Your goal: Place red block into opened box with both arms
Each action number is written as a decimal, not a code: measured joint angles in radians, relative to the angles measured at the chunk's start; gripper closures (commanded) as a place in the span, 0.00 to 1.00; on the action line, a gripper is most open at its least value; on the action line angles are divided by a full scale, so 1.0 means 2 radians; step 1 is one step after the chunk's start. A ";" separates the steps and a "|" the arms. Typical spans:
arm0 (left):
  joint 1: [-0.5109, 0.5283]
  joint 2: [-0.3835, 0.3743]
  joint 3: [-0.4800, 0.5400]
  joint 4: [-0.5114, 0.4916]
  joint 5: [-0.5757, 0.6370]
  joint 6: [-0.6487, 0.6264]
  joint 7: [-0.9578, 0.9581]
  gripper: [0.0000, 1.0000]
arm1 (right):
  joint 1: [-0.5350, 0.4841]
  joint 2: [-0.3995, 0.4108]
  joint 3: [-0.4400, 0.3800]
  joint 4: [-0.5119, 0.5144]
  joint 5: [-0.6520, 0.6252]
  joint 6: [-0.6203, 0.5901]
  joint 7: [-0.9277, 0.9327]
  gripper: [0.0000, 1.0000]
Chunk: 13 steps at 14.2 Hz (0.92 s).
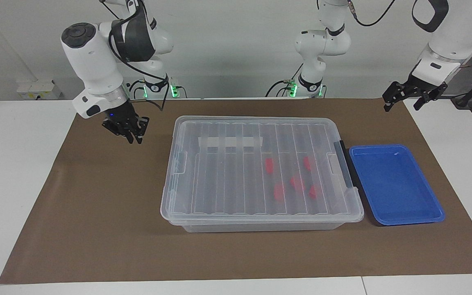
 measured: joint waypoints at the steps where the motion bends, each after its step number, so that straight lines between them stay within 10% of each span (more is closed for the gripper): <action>1: 0.000 0.000 0.000 0.000 0.000 0.000 0.000 0.00 | -0.002 -0.001 0.000 0.014 -0.002 -0.017 0.000 0.00; 13: 0.000 0.000 0.000 0.000 0.000 0.000 0.000 0.00 | -0.003 0.002 0.002 0.096 -0.003 -0.121 0.000 0.00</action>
